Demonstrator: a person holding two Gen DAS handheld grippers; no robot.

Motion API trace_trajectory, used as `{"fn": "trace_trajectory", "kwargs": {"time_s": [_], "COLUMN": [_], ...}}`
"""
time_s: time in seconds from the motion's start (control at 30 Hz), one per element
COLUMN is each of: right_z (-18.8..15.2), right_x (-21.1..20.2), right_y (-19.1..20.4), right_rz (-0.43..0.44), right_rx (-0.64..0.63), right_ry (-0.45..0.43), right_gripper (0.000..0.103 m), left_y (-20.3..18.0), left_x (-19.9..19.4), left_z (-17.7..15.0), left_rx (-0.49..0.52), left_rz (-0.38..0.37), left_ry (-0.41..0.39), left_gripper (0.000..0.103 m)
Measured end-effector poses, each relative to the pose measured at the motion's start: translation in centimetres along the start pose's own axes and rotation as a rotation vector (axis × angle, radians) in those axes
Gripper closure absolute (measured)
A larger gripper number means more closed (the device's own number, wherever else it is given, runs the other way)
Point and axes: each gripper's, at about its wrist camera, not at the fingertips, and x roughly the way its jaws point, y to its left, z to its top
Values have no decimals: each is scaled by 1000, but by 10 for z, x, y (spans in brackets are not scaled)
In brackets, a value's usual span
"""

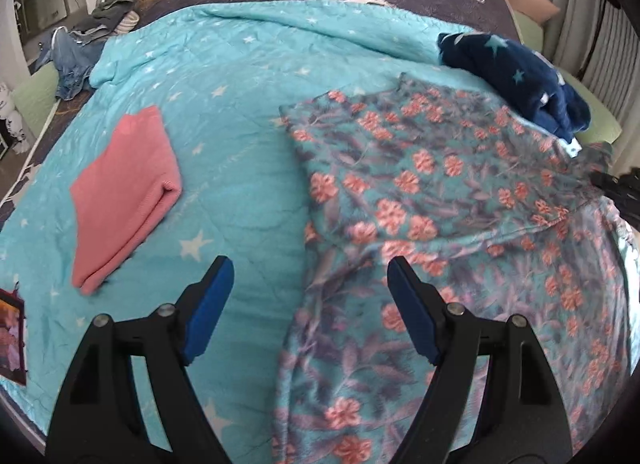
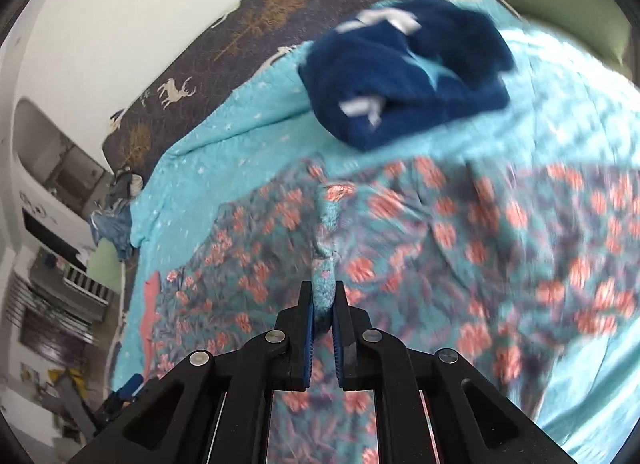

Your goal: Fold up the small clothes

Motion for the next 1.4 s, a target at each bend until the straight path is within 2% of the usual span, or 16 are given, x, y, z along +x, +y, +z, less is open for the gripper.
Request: {"fn": "trace_trajectory", "kwargs": {"time_s": [0.17,0.23,0.27,0.33,0.43,0.5,0.6,0.7,0.83,0.9,0.97,1.0,1.1,1.13,1.27,1.4], "right_z": [-17,-24,-32,-42,-44,-38,-23,-14,-14,-16,-18,-18,-17,-17,-15,-9], "right_x": [-3,-5,-7,-7,-18,-25,-23,-13,-11,-16,-19,-20,-23,-23,-20,-12], "right_y": [-20,-29,-33,-39,-42,-45,-46,-49,-44,-44,-45,-47,-55,-58,-60,-51], "right_rz": [26,24,24,43,64,69,65,50,38,25,20,16,-12,-6,8,38], "right_rx": [71,107,123,135,128,126,156,206,216,197,185,183,195,204,195,145], "right_ry": [55,72,90,131,112,75,46,65,61,60,54,48,23,29,38,58], "right_gripper": [91,83,74,72,68,55,50,49,49,49,49,49,49,49,49,48], "left_y": [8,12,14,22,25,21,9,2,7,11,21,30,57,59,51,52], "left_x": [3,4,5,5,1,-2,-2,9,16,19,22,22,21,21,22,18], "left_z": [-3,-4,-4,-7,-9,-10,-13,-14,-5,0,5,7,1,-1,-7,-8], "left_rx": [-36,-44,-53,-83,-89,-67,-3,20,-32,-47,-88,-138,-299,-310,-249,-254], "left_rz": [6,25,29,28,21,1,-30,-33,-33,14,107,135,63,51,96,88], "left_ry": [20,26,29,39,42,39,50,83,73,55,25,5,-2,2,13,10], "left_gripper": [24,24,24,24,24,24,23,23,23,23,22,22,21,21,21,21]}}
